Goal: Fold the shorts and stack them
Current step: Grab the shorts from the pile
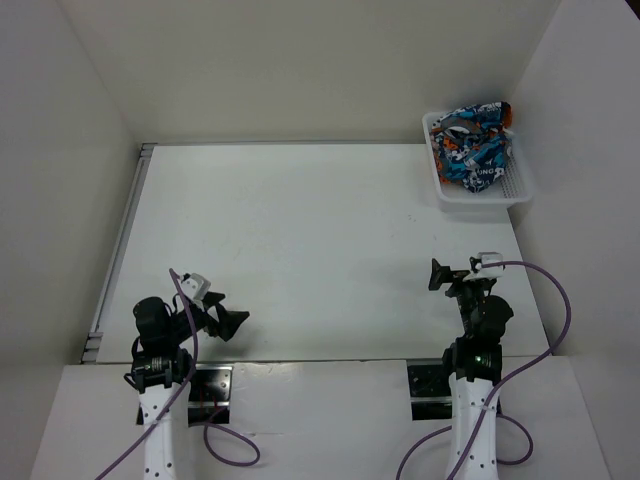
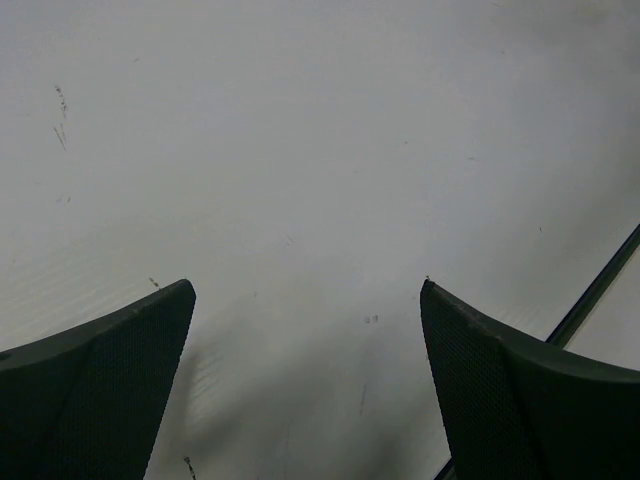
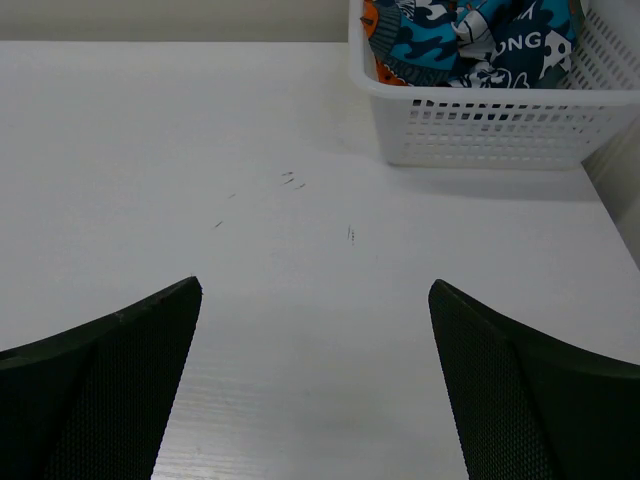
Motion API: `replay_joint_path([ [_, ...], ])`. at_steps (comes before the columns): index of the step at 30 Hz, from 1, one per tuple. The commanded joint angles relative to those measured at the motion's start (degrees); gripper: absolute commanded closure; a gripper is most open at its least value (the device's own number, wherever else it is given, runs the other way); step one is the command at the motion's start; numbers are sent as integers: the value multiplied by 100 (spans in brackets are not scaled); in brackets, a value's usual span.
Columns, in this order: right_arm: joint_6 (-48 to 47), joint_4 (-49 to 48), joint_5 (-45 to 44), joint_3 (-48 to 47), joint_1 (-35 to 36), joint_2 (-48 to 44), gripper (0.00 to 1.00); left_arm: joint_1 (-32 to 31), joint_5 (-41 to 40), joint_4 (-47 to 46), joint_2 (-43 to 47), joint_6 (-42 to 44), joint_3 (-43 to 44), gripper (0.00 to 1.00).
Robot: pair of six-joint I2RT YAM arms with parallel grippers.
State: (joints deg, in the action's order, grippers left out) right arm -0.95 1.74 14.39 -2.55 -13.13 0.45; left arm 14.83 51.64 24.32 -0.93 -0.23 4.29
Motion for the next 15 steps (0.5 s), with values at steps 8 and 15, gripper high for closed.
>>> replay_joint_path([
  [8,-2102,256,2112,-78,-32,-80,1,-24,84,-199,67,23,54,0],
  [15,-5862,1558,3798,-1089,-32,-80,0,-24,910,-197,128,23,151,0],
])
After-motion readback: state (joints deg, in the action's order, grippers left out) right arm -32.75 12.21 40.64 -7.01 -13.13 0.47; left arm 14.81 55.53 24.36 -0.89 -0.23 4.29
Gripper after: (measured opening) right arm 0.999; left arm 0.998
